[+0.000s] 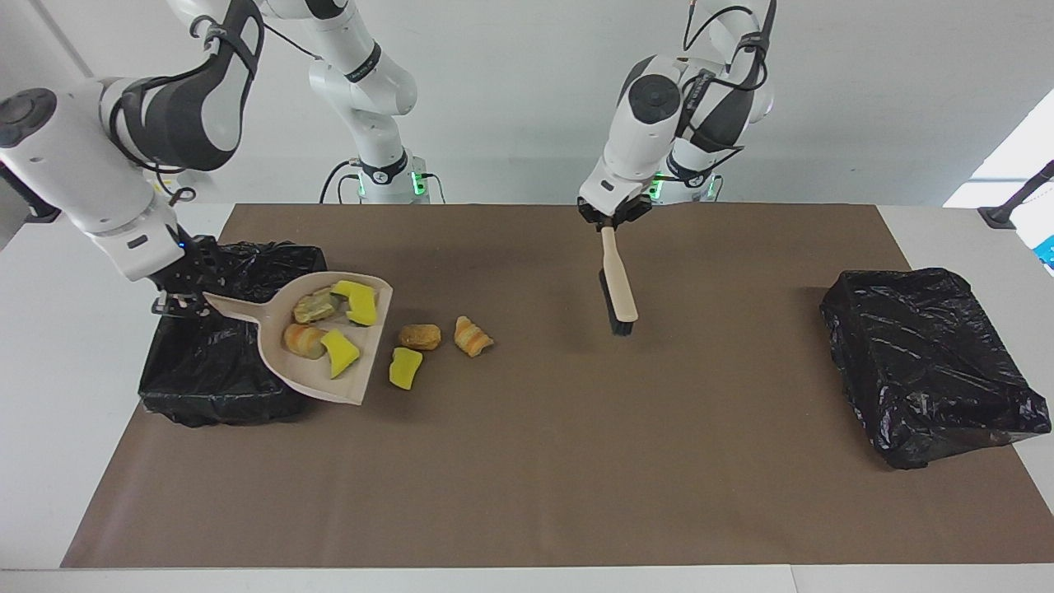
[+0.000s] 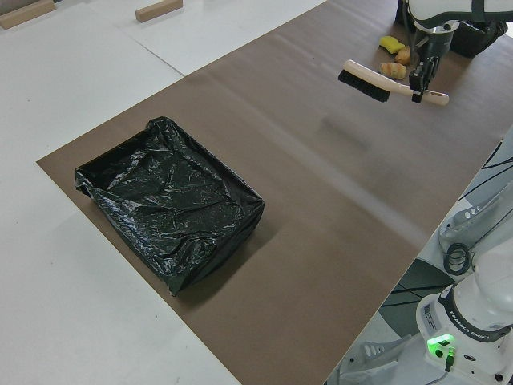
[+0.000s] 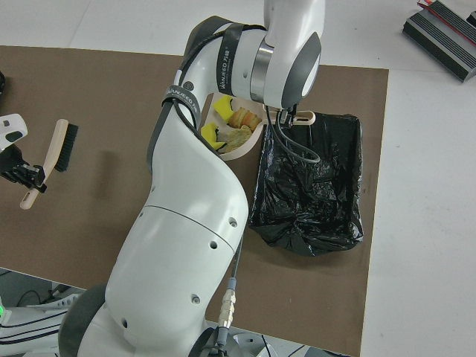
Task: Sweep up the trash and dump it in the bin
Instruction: 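Carry the dustpan to the bin farthest right and tip it with the right gripper, then lift the emptied dustpan back over the table while the left gripper releases the brush, then set the dustpan down on the table center with the right gripper, then grasp the beige brush handle with the right gripper and carry it toward the debris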
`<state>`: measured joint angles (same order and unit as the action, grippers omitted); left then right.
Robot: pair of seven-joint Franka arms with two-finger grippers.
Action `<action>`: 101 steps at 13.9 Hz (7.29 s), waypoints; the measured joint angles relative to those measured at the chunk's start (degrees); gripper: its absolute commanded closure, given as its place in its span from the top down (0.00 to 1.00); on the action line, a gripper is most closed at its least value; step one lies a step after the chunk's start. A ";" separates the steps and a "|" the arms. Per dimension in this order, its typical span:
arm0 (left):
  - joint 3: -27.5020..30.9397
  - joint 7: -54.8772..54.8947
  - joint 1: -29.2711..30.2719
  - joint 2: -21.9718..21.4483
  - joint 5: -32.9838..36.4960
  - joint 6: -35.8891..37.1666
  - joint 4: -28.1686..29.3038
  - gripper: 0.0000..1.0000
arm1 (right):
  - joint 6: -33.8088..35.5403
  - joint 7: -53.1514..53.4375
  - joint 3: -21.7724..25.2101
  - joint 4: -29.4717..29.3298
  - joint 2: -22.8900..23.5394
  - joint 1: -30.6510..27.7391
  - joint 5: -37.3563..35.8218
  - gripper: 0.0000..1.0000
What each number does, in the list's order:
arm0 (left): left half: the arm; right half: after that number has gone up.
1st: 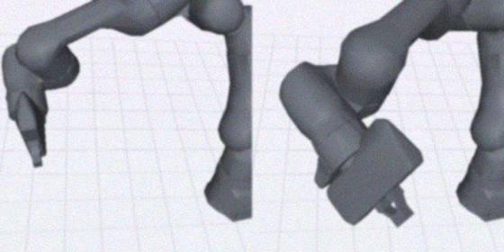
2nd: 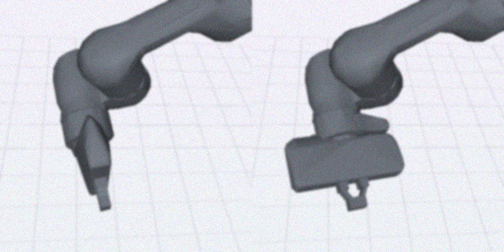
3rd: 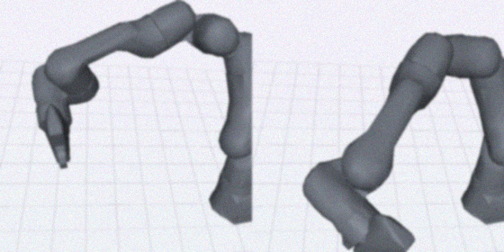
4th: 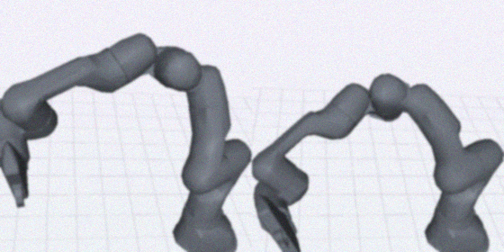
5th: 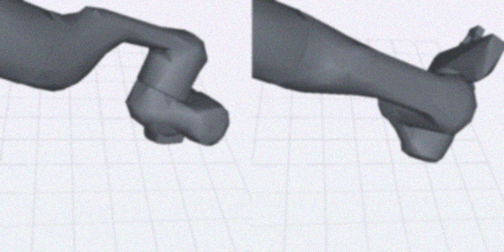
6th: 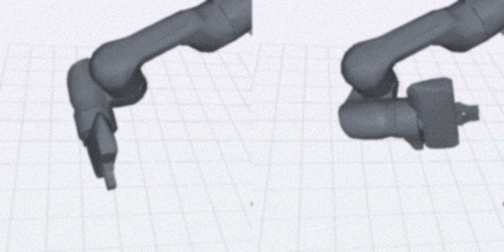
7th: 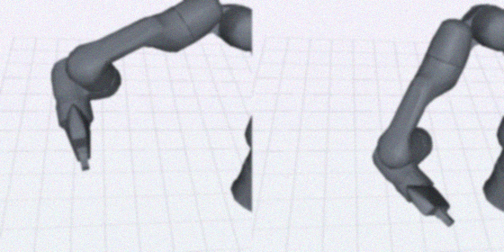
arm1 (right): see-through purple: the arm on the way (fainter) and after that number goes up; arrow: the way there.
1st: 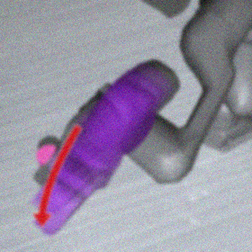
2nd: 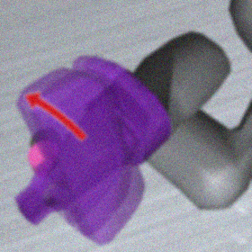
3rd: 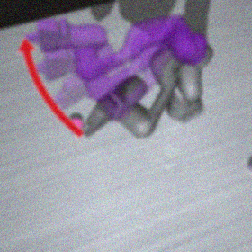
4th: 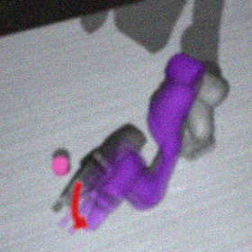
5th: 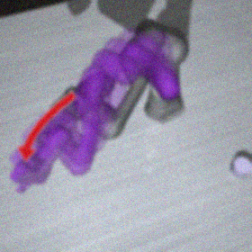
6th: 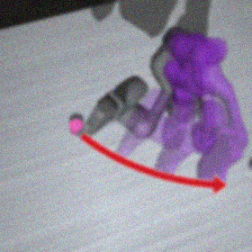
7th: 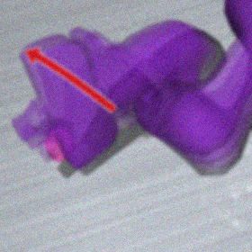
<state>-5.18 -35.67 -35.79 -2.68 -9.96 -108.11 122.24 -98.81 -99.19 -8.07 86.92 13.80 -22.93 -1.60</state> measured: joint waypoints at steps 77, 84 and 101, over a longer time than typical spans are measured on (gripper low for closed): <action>1.21 28.67 35.93 -6.18 7.44 21.12 -24.36 1.00 | -23.57 156.01 -13.51 31.76 -2.84 54.74 1.46 0.55; 1.02 28.72 35.83 -5.44 7.44 18.39 -25.87 1.00 | -24.14 155.88 -13.49 31.33 -3.02 54.80 1.61 0.00; 1.94 28.71 36.02 -4.53 7.43 19.70 -26.77 1.00 | -2.95 113.15 -12.40 30.65 -18.53 21.49 3.62 0.00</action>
<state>-3.24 -6.96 0.23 -7.20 -2.52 -88.40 95.47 -101.75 13.96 -20.47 117.57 -4.73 -1.44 2.01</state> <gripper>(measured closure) 0.000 0.731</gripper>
